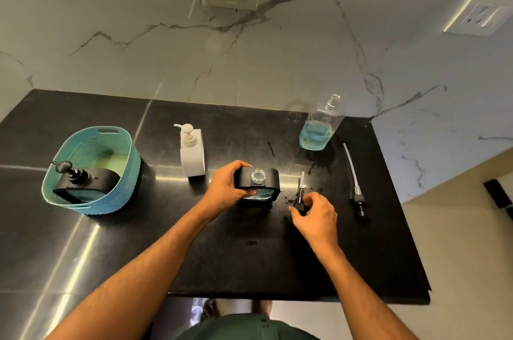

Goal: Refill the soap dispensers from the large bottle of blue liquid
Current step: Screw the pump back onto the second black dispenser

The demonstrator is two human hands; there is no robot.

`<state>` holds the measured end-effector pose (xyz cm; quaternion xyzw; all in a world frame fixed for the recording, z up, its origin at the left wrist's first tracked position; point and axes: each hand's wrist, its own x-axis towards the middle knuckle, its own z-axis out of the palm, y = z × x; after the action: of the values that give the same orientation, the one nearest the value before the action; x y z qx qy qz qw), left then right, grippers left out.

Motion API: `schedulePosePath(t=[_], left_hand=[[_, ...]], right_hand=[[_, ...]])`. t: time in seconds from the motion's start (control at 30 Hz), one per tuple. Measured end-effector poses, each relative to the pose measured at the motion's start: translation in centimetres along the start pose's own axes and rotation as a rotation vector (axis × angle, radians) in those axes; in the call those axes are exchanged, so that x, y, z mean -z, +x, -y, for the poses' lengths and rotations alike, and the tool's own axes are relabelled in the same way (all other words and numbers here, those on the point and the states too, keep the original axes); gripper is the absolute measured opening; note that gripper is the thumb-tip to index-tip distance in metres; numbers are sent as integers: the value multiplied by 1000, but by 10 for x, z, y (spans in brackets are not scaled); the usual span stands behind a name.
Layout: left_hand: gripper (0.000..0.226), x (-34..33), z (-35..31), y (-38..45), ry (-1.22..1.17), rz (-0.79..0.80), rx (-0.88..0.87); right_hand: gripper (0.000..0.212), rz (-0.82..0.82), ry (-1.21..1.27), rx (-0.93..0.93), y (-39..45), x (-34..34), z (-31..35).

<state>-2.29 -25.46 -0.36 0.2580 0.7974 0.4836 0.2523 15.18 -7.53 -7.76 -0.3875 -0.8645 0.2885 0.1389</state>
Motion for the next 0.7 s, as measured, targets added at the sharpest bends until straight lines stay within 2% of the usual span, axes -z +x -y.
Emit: schedulePosePath(t=[0.2, 0.4, 0.7], left_hand=[[55, -5, 9, -4, 20, 23, -21], [55, -6, 16, -5, -6, 49, -28], [56, -8, 23, 0, -6, 56, -44]], right_hand=[[39, 14, -87, -44, -9, -2, 8], [36, -113, 24, -39, -13, 22, 31], [30, -253, 134, 315, -27, 87, 103]])
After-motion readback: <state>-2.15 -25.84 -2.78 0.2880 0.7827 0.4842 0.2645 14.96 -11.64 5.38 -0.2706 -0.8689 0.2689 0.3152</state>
